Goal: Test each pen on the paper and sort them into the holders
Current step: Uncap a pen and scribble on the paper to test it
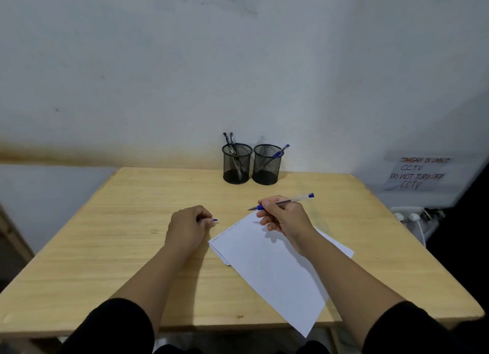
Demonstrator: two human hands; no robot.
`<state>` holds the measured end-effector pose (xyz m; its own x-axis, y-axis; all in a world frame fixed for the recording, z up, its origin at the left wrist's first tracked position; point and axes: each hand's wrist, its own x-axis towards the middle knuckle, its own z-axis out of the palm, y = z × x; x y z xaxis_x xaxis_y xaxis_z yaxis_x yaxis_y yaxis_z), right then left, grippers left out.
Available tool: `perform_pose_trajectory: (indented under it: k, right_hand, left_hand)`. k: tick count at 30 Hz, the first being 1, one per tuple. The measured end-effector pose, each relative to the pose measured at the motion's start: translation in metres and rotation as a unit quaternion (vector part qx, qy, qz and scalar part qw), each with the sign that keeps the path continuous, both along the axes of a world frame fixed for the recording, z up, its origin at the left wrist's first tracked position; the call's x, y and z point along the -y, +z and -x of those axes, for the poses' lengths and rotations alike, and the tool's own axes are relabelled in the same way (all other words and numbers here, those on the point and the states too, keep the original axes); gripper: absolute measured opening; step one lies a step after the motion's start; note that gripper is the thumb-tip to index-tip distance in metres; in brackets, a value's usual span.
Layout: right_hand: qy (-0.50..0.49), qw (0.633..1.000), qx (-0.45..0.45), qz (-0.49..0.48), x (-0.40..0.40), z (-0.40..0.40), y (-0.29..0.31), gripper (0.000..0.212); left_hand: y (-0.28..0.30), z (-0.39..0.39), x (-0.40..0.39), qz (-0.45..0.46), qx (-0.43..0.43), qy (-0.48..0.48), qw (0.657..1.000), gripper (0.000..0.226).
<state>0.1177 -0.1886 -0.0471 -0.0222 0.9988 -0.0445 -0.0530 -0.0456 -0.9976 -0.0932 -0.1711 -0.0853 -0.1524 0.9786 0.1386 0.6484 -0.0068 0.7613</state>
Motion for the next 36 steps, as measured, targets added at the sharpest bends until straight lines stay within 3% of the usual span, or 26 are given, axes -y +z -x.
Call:
perform_pose_trajectory:
  k: [9,12,16,24,33,36]
  right_hand:
    - [-0.007,1.0,0.013,0.012,-0.011,0.005,-0.02,0.004]
    - [-0.023,0.999,0.003,0.024,-0.017,0.006,-0.025,0.01]
    - [-0.044,0.998,0.032,0.028,-0.025,0.009,-0.028,0.009]
    - [-0.039,0.997,0.059,0.042,-0.038,0.013,-0.033,0.008]
    - [-0.048,0.966,0.251,-0.043,-0.049,0.029,-0.043,0.013]
    - [-0.045,0.958,0.277,-0.064,-0.046,0.029,-0.044,0.016]
  left_hand:
    - [-0.005,-0.002,0.005,-0.072,-0.02,0.031,0.997,0.018]
    - [-0.002,-0.023,0.011,-0.12,-0.028,-0.017,0.992,0.018]
    - [-0.01,-0.053,0.017,-0.102,-0.057,-0.076,0.99,0.024]
    - [-0.032,-0.066,0.026,-0.083,-0.068,-0.019,0.994,0.032]
    - [-0.032,-0.067,0.022,-0.091,-0.062,-0.003,0.994,0.033]
    - [-0.032,-0.066,0.021,-0.09,-0.061,-0.003,0.994,0.033]
